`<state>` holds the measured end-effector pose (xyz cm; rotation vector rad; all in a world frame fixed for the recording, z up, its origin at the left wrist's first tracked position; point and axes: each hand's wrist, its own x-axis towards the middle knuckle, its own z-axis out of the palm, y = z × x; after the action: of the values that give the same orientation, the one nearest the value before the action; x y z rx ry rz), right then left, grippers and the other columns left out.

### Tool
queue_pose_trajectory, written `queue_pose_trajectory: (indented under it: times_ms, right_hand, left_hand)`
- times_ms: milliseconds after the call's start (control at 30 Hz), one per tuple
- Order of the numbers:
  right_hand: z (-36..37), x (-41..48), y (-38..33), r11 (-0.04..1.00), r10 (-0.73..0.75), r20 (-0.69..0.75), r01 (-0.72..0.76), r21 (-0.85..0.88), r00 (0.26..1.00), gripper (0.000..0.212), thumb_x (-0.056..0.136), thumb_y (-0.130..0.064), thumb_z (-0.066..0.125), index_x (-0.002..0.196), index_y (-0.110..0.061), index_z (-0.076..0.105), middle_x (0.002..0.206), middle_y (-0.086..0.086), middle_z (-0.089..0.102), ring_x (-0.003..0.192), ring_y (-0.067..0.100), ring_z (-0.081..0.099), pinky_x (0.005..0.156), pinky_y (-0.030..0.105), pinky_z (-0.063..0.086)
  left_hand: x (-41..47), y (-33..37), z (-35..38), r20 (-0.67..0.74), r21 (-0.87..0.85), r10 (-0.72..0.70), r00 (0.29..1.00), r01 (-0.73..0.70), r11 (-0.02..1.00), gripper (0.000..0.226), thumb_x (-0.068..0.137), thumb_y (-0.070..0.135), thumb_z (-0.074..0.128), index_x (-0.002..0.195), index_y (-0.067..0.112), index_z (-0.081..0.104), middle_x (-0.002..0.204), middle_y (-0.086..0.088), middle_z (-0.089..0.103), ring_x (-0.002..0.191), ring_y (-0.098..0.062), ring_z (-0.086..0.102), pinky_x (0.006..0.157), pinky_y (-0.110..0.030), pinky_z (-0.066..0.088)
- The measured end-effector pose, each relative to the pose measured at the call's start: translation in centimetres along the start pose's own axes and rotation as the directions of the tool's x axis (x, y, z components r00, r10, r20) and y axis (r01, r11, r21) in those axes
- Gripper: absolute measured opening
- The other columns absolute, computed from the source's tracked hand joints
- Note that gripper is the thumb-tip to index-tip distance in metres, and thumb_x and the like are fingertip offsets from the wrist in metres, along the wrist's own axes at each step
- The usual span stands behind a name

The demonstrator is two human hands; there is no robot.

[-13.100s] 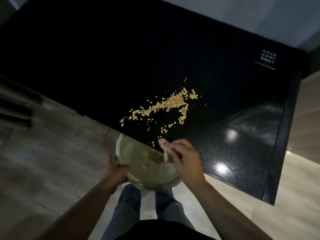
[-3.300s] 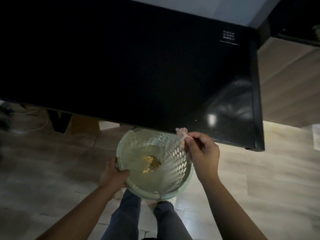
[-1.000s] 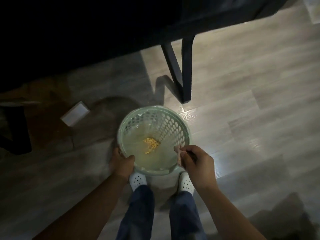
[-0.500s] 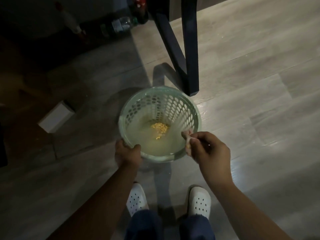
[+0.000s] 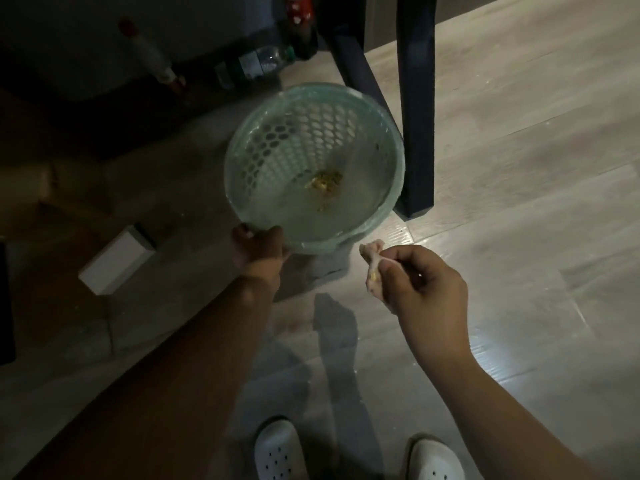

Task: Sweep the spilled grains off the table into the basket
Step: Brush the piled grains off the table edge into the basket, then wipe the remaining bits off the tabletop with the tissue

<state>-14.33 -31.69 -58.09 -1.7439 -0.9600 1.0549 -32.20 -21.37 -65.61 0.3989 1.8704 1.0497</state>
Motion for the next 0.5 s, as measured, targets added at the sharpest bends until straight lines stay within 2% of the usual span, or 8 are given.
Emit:
queue_pose_trajectory:
  times_ms: [67,133,233,267,333,400,467,500]
  right_hand:
    - [0.2,0.5,0.3,1.000,0.008,0.001,-0.008,0.001,1.000,0.014,0.089,-0.007,0.062,0.086,-0.018,0.070,0.077,-0.010,0.069,0.073,0.007,0.065,0.061,0.021,0.052]
    - [0.4,0.8,0.4,1.000,0.006,0.005,-0.006,0.000,1.000,0.014,0.089,-0.007,0.062,0.087,-0.018,0.070,0.078,-0.011,0.069,0.075,0.006,0.066,0.061,0.018,0.051]
    - [0.5,0.6,0.3,1.000,0.024,0.013,-0.025,0.012,1.000,0.013,0.089,-0.006,0.063,0.087,-0.017,0.070,0.079,-0.009,0.069,0.074,0.006,0.065,0.061,0.014,0.049]
    - [0.4,0.4,0.3,0.999,0.032,0.018,-0.033,0.018,0.999,0.013,0.090,-0.006,0.062,0.087,-0.016,0.070,0.079,-0.008,0.069,0.074,0.006,0.065,0.061,0.015,0.050]
    - [0.1,0.0,0.1,0.999,0.045,0.023,-0.045,0.016,0.999,0.013,0.090,-0.006,0.062,0.087,-0.017,0.070,0.079,-0.009,0.069,0.074,0.007,0.066,0.063,0.016,0.051]
    - [-0.5,-0.5,-0.3,0.998,0.062,0.022,-0.063,0.007,0.998,0.014,0.090,-0.007,0.063,0.087,-0.019,0.069,0.080,-0.008,0.070,0.073,0.008,0.066,0.064,0.020,0.052]
    - [-1.4,-1.1,-1.0,0.997,0.077,0.016,-0.077,-0.007,0.997,0.014,0.089,-0.008,0.063,0.087,-0.021,0.069,0.081,-0.008,0.070,0.074,0.009,0.067,0.065,0.024,0.053]
    - [-2.0,-1.5,-1.5,0.997,0.078,0.014,-0.078,-0.022,0.997,0.014,0.089,-0.009,0.063,0.087,-0.022,0.069,0.081,-0.008,0.070,0.075,0.009,0.067,0.065,0.025,0.054]
  left_hand:
    - [0.5,1.1,0.9,0.083,-0.052,0.038,0.996,-0.033,0.998,0.033,0.086,-0.006,0.057,0.111,0.012,0.044,0.129,-0.017,0.050,0.086,-0.018,0.057,0.045,-0.019,0.050]
    - [1.4,1.8,1.5,0.163,-0.107,0.070,0.984,-0.053,0.993,0.051,0.086,0.006,0.065,0.130,0.003,0.040,0.133,-0.018,0.051,0.093,-0.016,0.061,0.056,-0.022,0.055]
    - [2.0,2.1,1.0,0.220,0.143,0.067,0.973,-0.100,0.985,0.093,0.057,0.066,0.078,0.130,0.018,0.047,0.126,-0.004,0.060,0.108,-0.019,0.062,0.088,-0.042,0.054]
    - [2.0,1.9,0.4,0.183,0.273,0.066,0.981,-0.115,0.955,0.109,0.046,0.081,0.071,0.129,0.016,0.047,0.124,-0.007,0.061,0.110,-0.024,0.061,0.092,-0.048,0.051]
    - [1.9,1.0,-0.8,0.105,0.452,0.060,0.993,-0.101,0.886,0.130,0.037,0.094,0.056,0.130,0.005,0.045,0.126,-0.017,0.057,0.112,-0.035,0.058,0.096,-0.054,0.047]
    - [-1.1,2.1,-2.0,0.108,0.439,0.002,0.994,-0.050,0.897,0.111,0.047,0.089,0.058,0.119,0.005,0.049,0.118,-0.013,0.056,0.109,-0.032,0.056,0.101,-0.053,0.042]
    - [-4.4,2.5,-2.8,0.170,0.407,0.001,0.985,-0.071,0.911,0.047,0.082,0.046,0.066,0.103,0.005,0.053,0.103,-0.007,0.056,0.098,-0.023,0.056,0.101,-0.041,0.042]
    - [-5.8,2.4,-3.3,0.238,0.447,0.004,0.971,-0.114,0.887,0.026,0.088,0.023,0.065,0.103,0.004,0.056,0.102,-0.007,0.059,0.096,-0.022,0.058,0.095,-0.032,0.045]
